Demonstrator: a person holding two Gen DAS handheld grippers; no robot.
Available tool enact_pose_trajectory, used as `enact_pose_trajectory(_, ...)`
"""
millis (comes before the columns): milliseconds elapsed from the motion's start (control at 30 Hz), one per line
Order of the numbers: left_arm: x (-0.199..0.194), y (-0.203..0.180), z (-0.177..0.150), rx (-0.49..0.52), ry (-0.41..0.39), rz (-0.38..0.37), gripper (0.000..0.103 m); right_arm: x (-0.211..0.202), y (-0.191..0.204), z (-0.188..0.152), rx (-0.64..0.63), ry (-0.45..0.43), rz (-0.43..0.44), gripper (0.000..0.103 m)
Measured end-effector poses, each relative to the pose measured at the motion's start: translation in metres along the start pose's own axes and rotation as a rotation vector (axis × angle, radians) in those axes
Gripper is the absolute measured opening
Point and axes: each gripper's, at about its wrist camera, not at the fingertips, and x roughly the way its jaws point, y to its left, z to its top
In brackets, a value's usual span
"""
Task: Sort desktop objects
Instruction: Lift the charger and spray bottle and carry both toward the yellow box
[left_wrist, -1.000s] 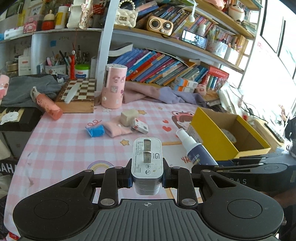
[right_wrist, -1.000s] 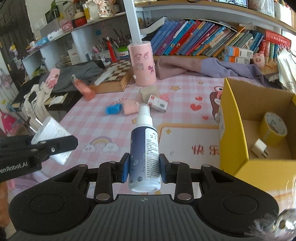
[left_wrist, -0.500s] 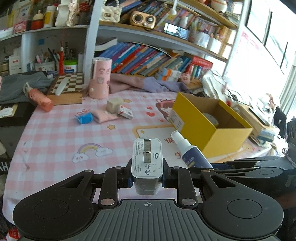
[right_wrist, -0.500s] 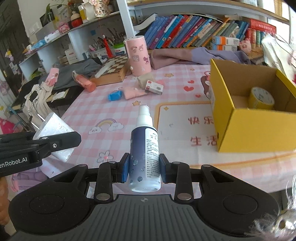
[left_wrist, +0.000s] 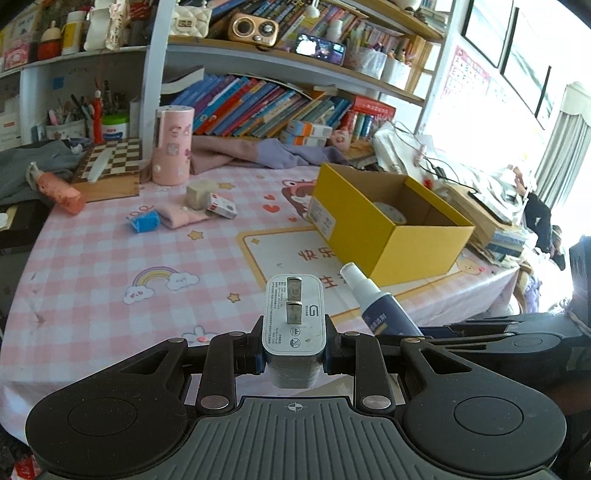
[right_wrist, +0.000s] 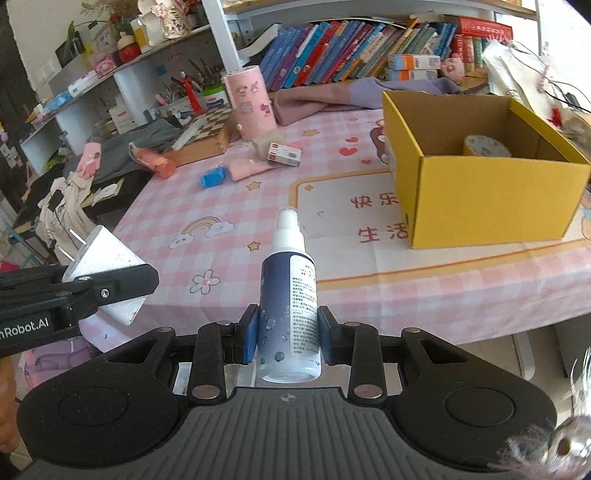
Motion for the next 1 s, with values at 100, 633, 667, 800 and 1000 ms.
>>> enact_pose_trajectory(100, 0.004, -0.005, 0.001, 0.015, 0.009, -0.033, 0.025, -0.006, -0.005, -0.005, 0.022, -0.006, -0.026, 0.03)
enact_pose_trajectory(633, 0.03, -0.044, 0.006, 0.131, 0.061, -0.205, 0.025, -0.041, -0.042, -0.028, 0.188, -0.039, -0.187, 0.03)
enact_pose_trajectory(667, 0.032, -0.046, 0.006, 0.137, 0.064, -0.214, 0.025, -0.042, -0.043, -0.028, 0.193, -0.04, -0.193, 0.03)
enact_pose_trajectory(800, 0.038, -0.056, 0.007, 0.155, 0.076, -0.242, 0.025, -0.049, -0.05, -0.033, 0.214, -0.044, -0.219, 0.03)
enact_pose_trajectory(1000, 0.048, -0.07, 0.009, 0.175, 0.092, -0.273, 0.025, -0.055, -0.063, -0.036, 0.24, -0.043, -0.243, 0.03)
